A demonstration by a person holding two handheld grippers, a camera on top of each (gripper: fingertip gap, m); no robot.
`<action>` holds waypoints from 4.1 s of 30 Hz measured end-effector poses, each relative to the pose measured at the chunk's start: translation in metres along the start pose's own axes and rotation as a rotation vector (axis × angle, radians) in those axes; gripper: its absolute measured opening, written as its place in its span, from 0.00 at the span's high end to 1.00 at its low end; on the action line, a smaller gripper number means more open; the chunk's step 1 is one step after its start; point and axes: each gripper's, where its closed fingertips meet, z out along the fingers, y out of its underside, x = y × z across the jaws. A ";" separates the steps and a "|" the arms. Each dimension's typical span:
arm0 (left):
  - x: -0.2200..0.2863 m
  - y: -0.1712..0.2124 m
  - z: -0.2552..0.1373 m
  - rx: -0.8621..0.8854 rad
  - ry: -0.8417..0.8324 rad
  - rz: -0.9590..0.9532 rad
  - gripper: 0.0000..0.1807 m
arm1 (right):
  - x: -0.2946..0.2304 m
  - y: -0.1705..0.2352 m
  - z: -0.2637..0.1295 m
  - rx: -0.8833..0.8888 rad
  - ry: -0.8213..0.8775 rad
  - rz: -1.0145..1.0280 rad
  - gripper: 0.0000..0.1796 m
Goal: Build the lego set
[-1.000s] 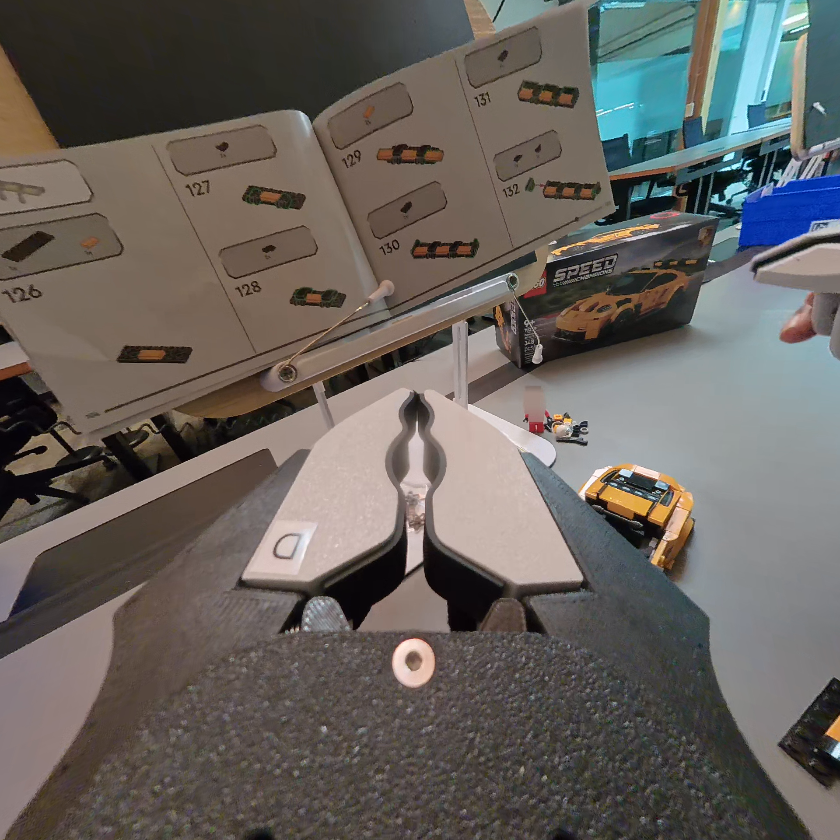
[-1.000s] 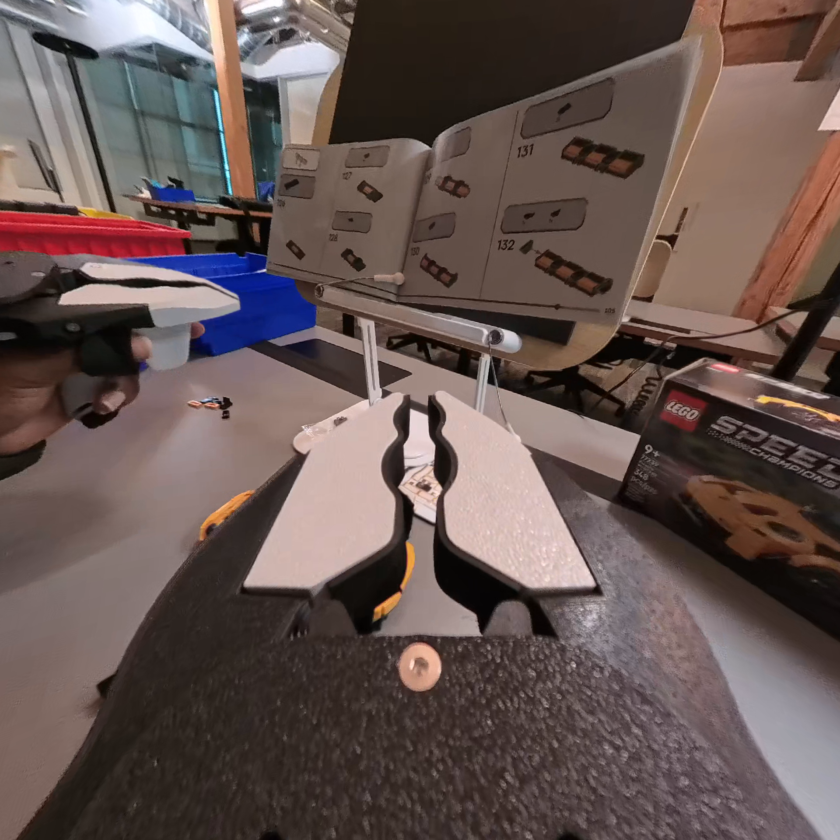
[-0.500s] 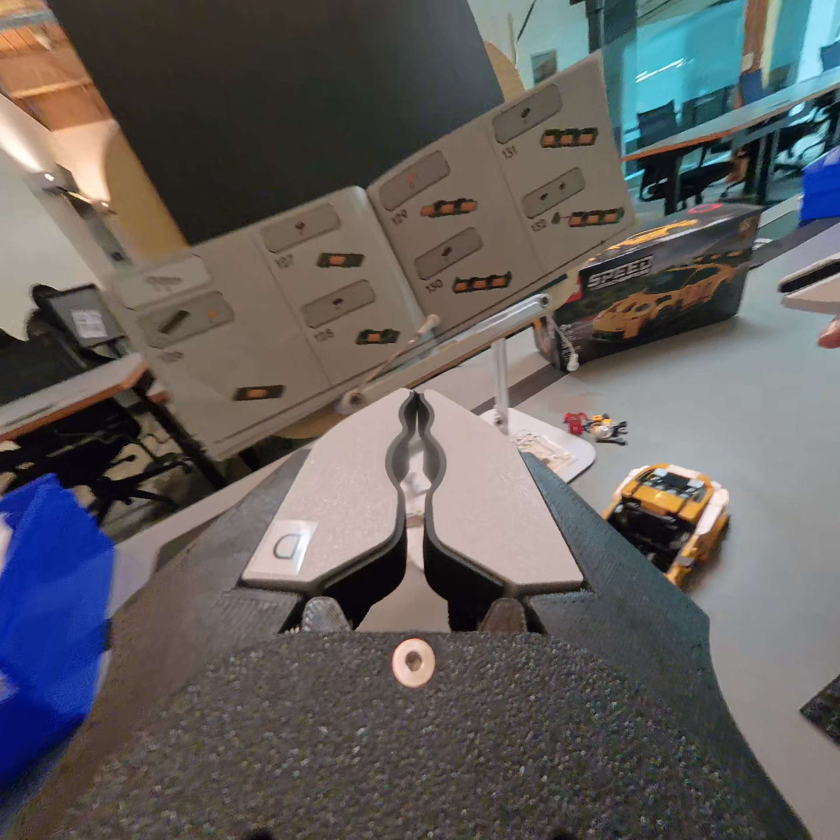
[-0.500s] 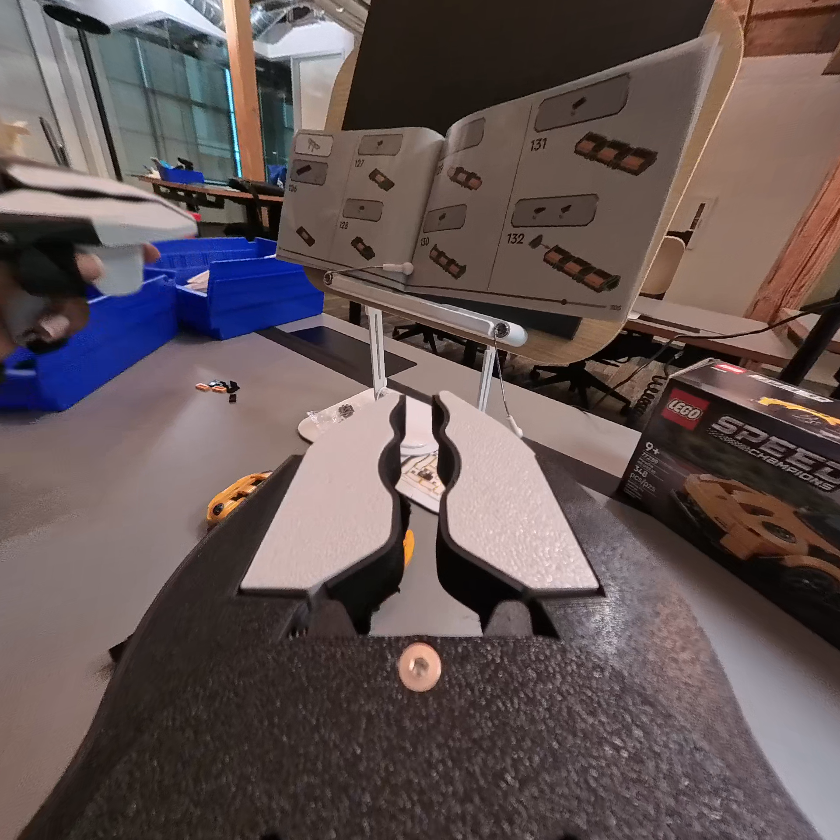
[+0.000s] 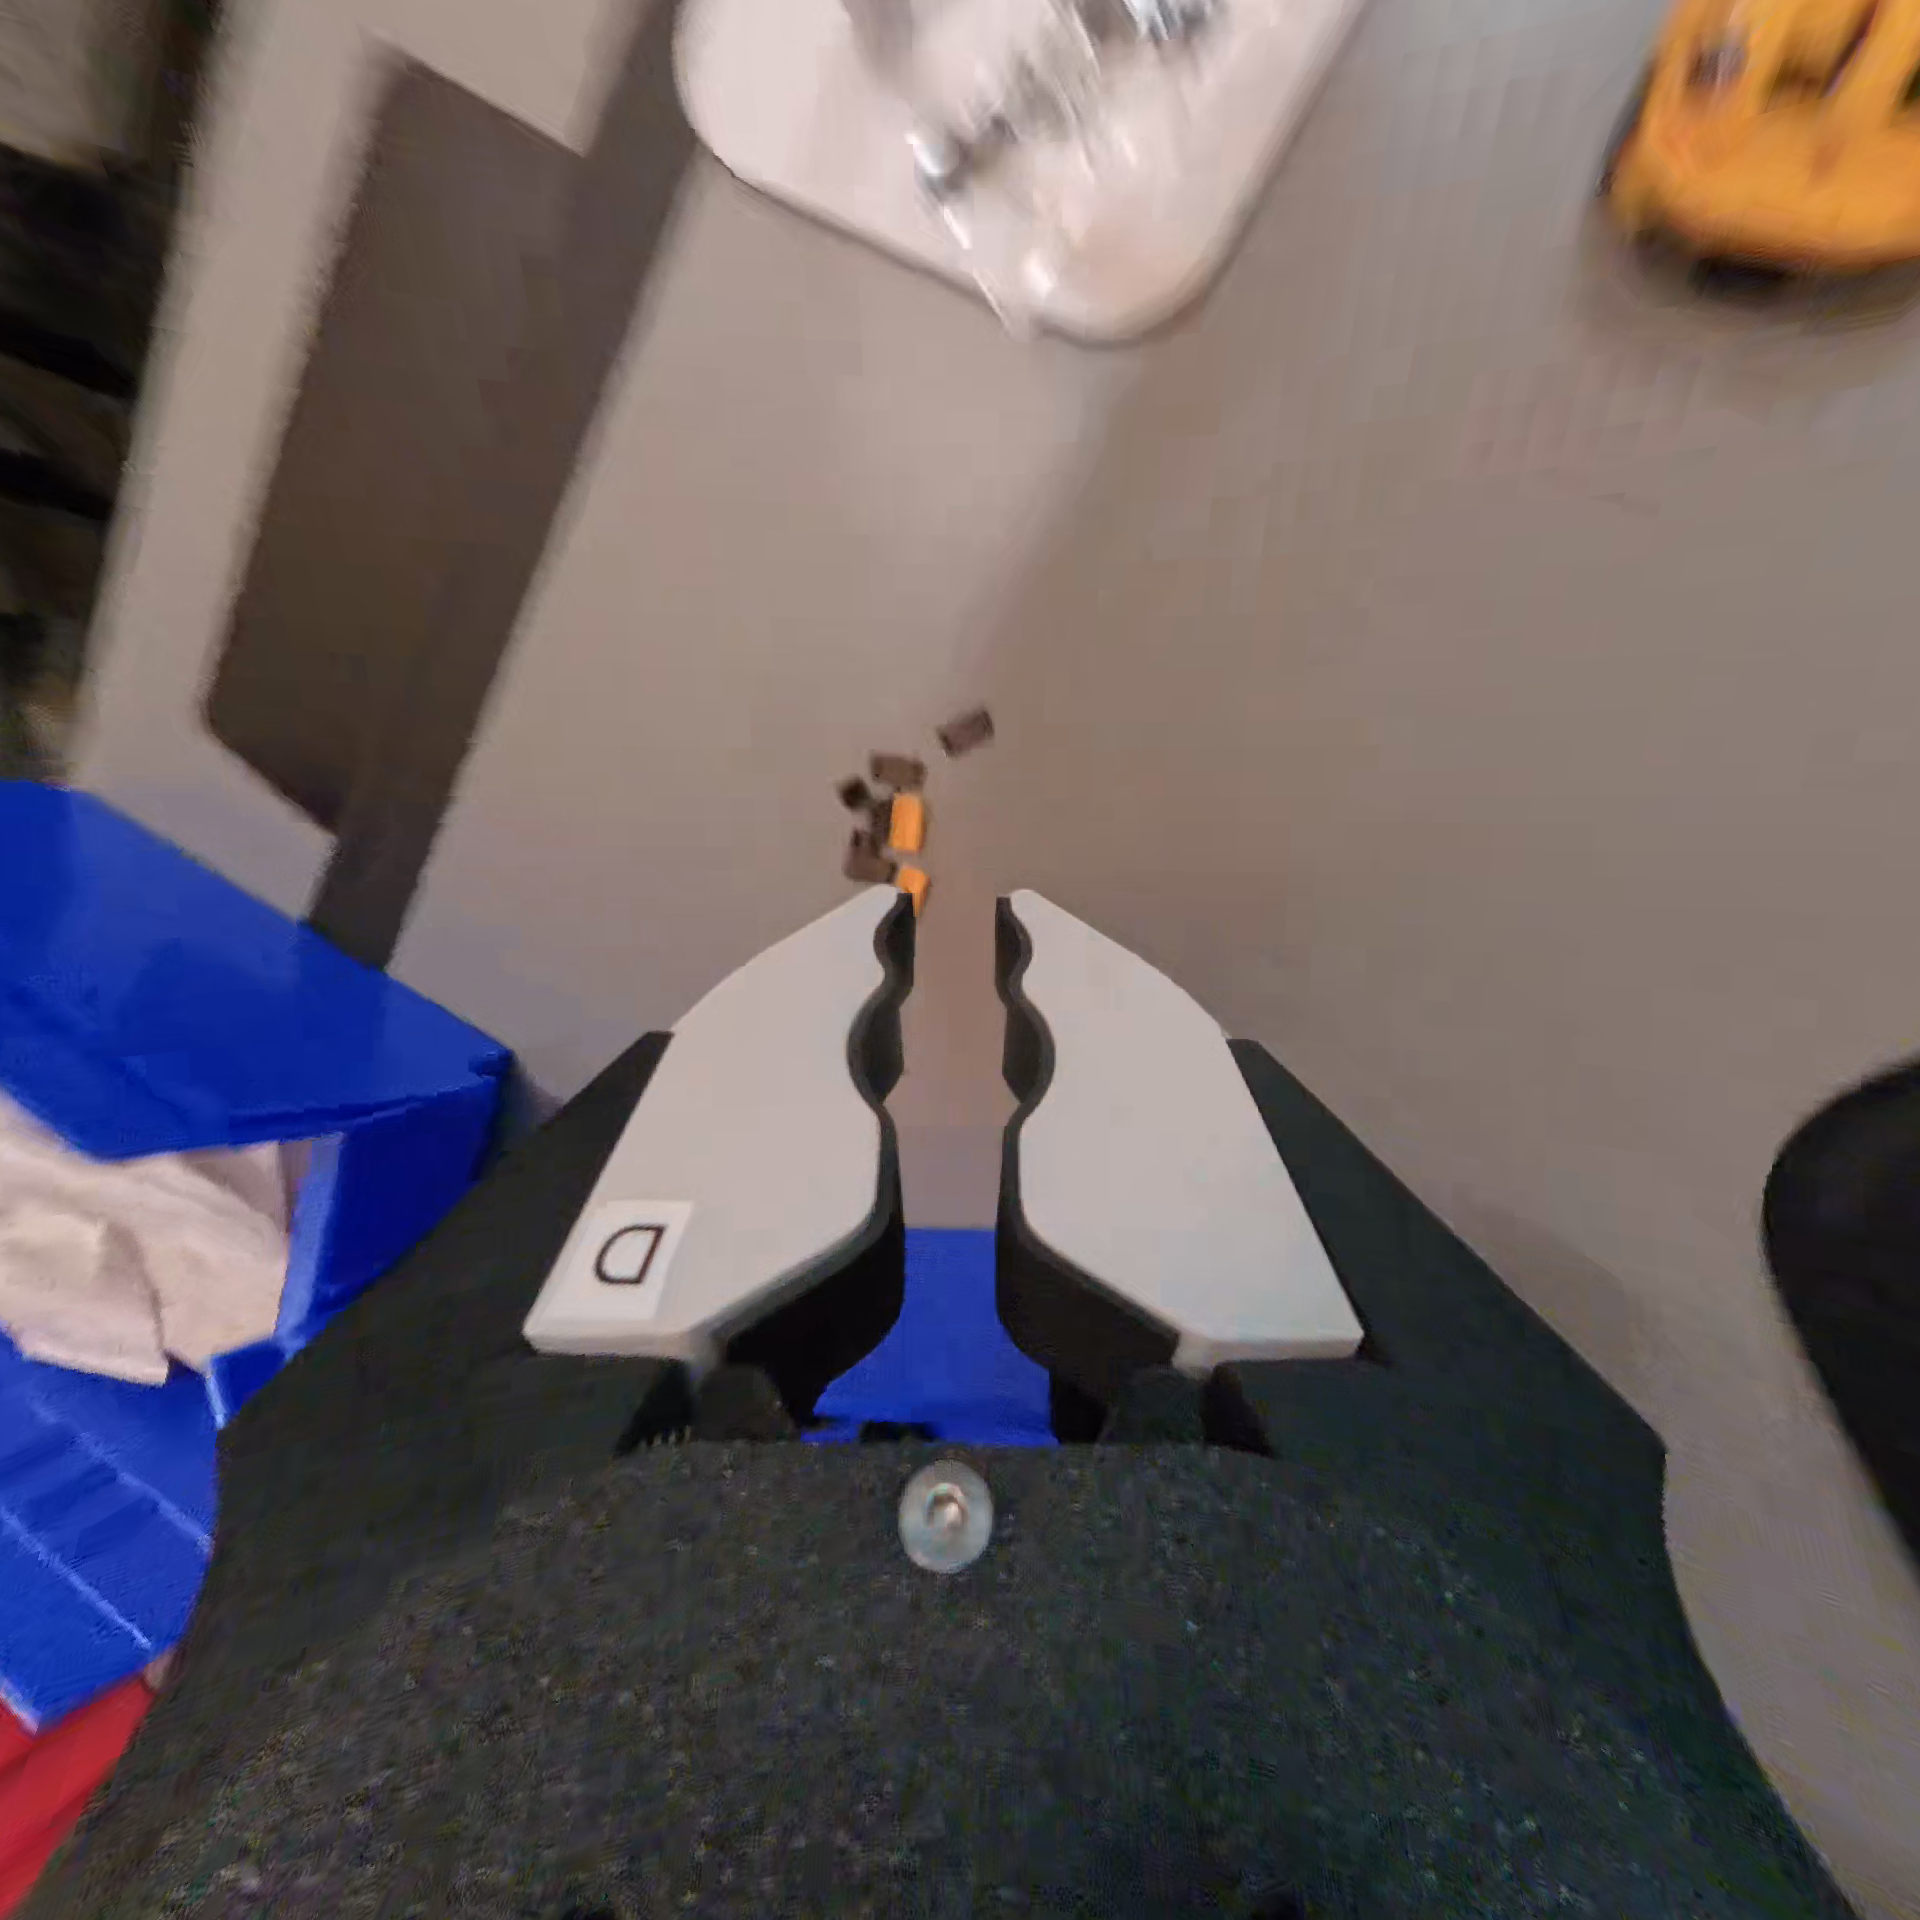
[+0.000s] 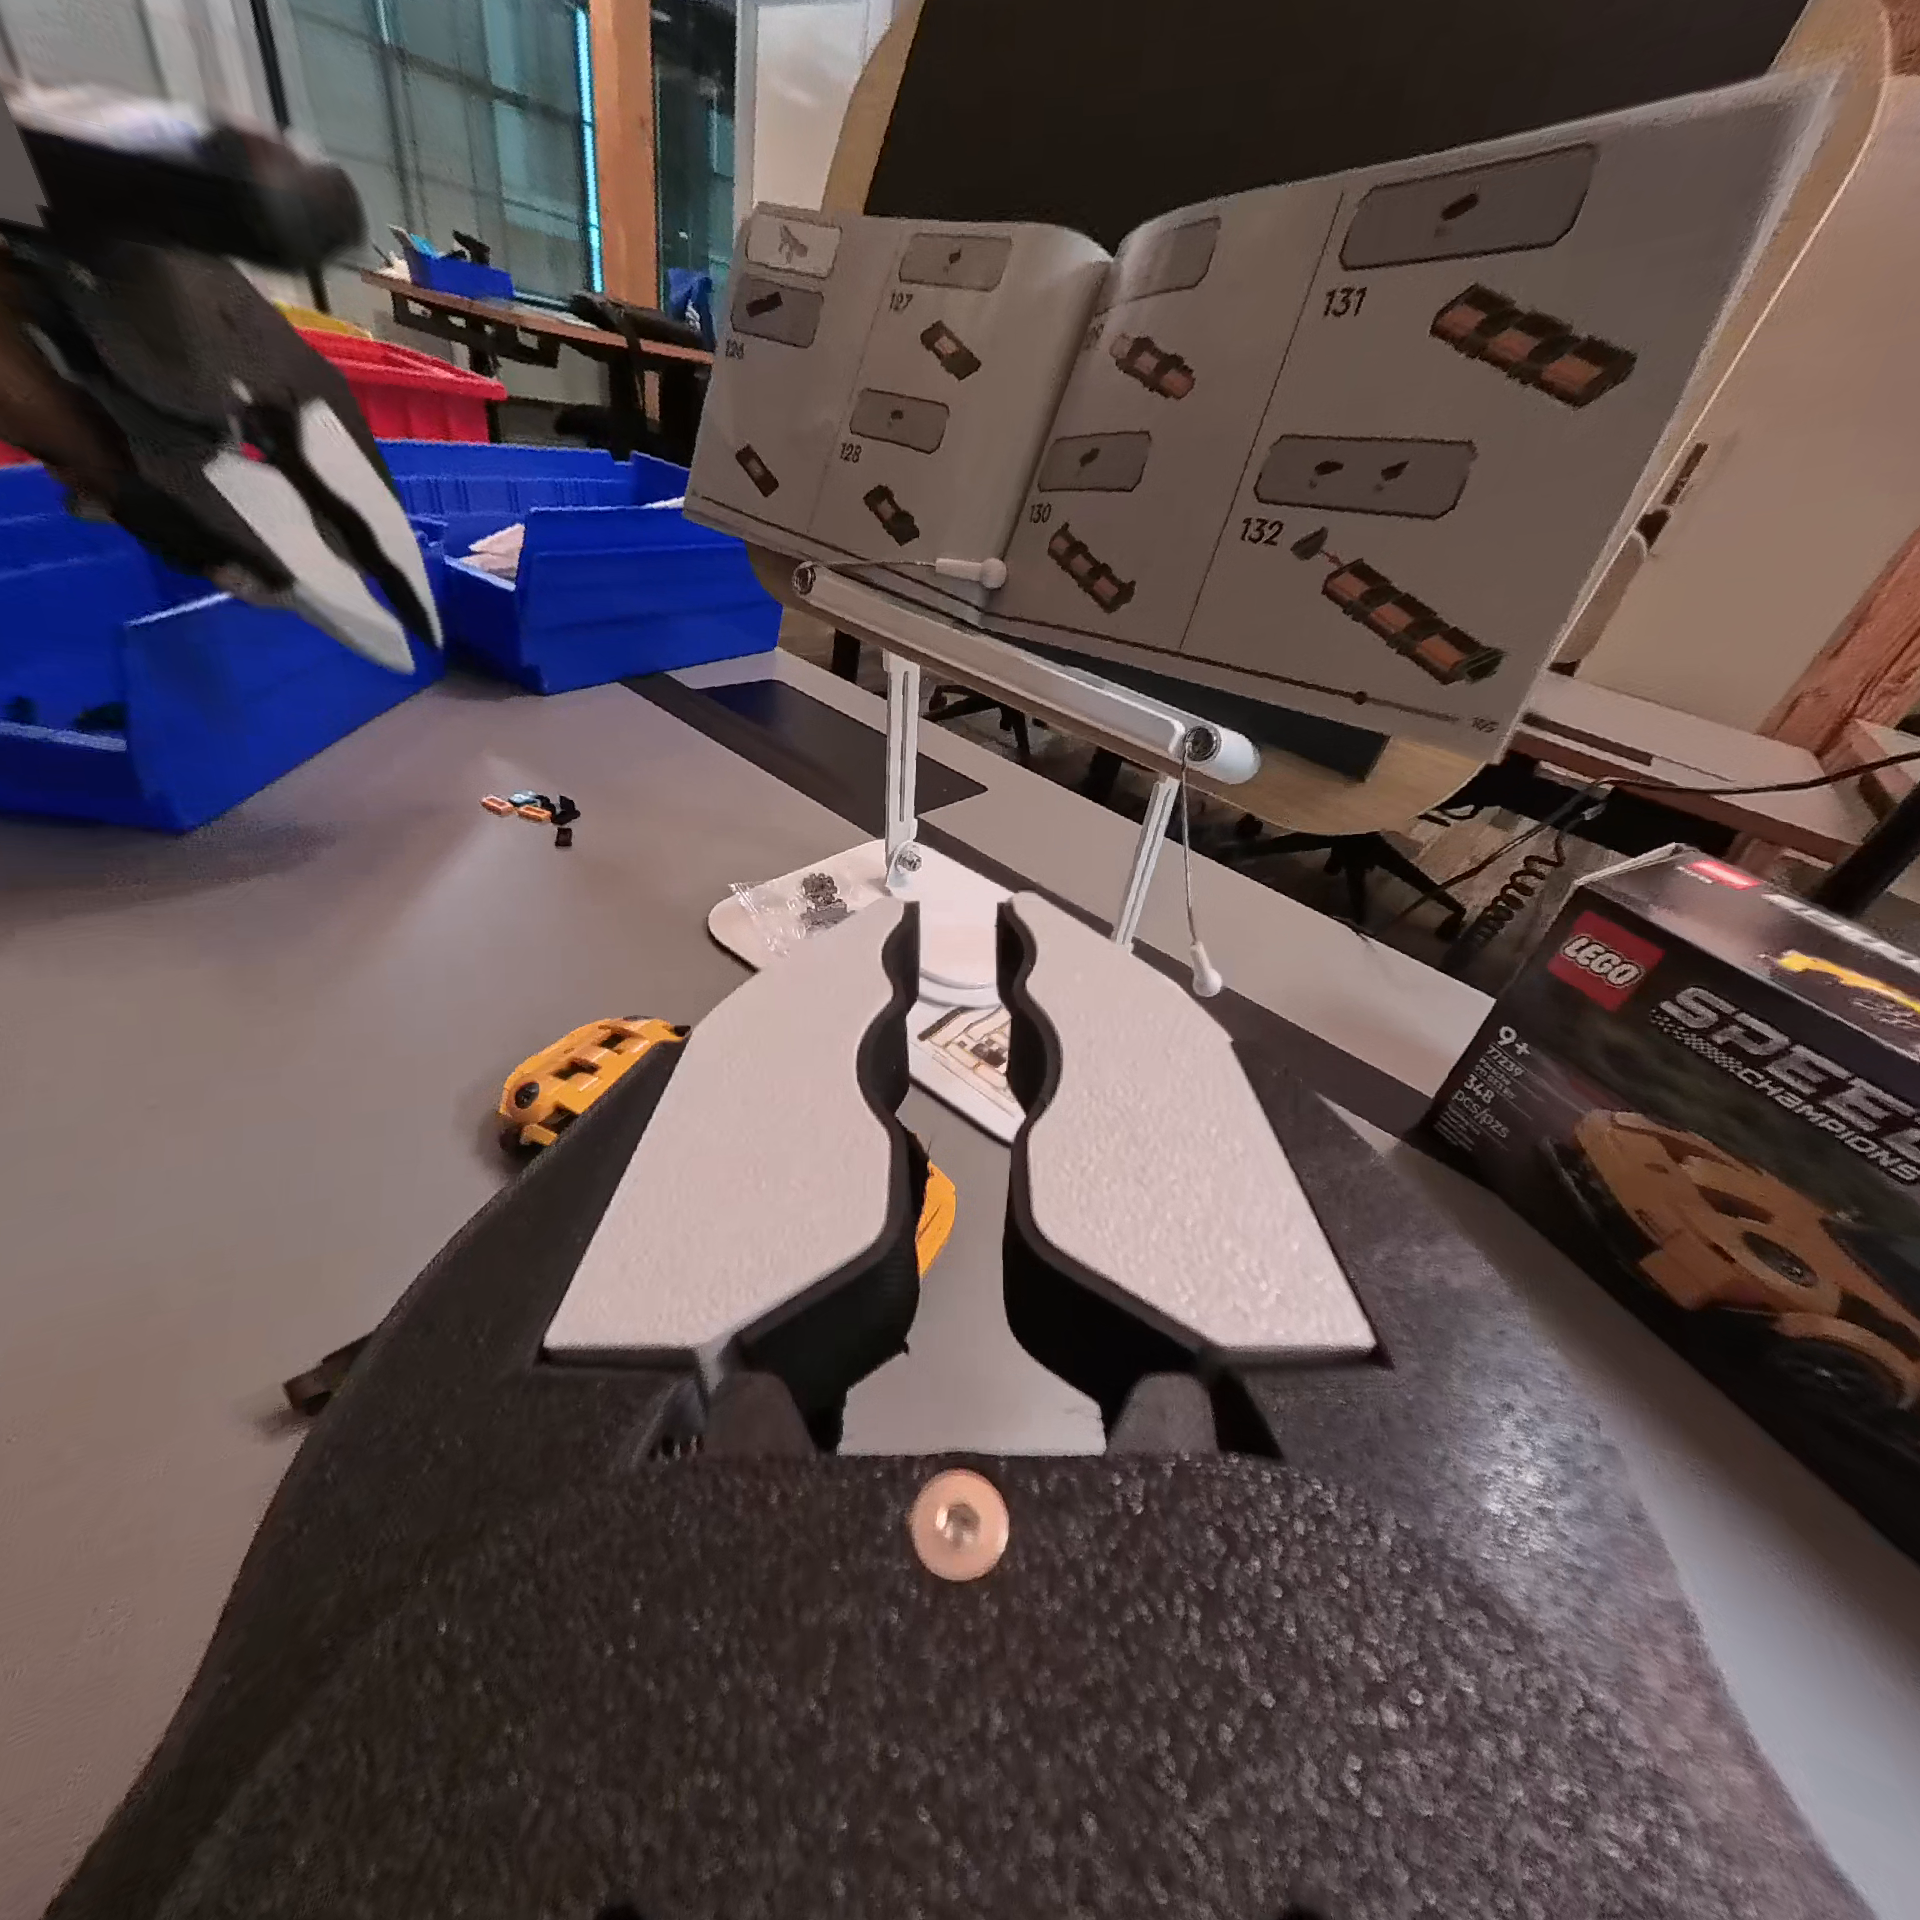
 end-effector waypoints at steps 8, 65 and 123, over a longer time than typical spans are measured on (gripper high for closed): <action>-0.004 0.038 0.065 -0.308 0.241 0.192 0.89 | 0.003 0.008 -0.014 -0.036 0.024 -0.016 0.93; 0.258 -0.204 -0.071 1.043 0.742 0.195 0.94 | -0.116 -0.005 -0.046 -0.091 -0.698 0.113 0.96; -0.012 0.034 0.101 -0.294 0.304 0.072 0.91 | -0.075 0.074 -0.051 -0.371 -0.548 0.186 0.92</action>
